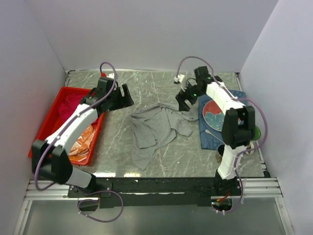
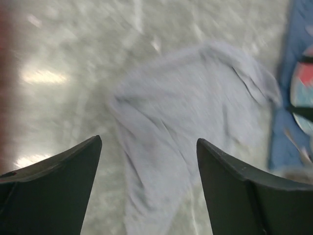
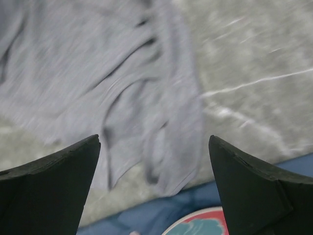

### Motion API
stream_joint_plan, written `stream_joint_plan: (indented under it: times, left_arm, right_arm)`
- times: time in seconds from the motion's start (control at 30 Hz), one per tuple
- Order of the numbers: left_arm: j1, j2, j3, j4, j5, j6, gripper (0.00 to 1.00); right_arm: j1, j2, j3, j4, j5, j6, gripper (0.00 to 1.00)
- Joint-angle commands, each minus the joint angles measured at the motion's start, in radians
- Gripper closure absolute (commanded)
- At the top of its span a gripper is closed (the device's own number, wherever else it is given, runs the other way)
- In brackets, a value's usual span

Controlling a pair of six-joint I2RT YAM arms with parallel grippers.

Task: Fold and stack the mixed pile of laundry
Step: Place the tank top at the center of the board.

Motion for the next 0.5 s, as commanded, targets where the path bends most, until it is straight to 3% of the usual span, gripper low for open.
stream_joint_plan:
  times: [0.0,0.2,0.4,0.47]
  left_arm:
    - [-0.057,-0.071,-0.116,-0.032,0.232,-0.028,0.19]
    - [-0.211,0.028,-0.112,-0.022,0.211,-0.188,0.32]
    - [-0.341,0.294,0.118,-0.197,0.100,-0.244,0.45]
    - [-0.393,0.401,0.190,-0.288,0.036,-0.238,0.45]
  right_arm:
    - [-0.061,-0.047,-0.080,-0.074,-0.157,-0.142,0.03]
    - [-0.089,0.082,0.064,-0.183,-0.137,-0.070,0.30]
    - [-0.082,0.127,0.098,-0.194,-0.135,-0.012,0.34]
    - [-0.082,0.128,0.089,-0.188,-0.137,-0.004,0.34]
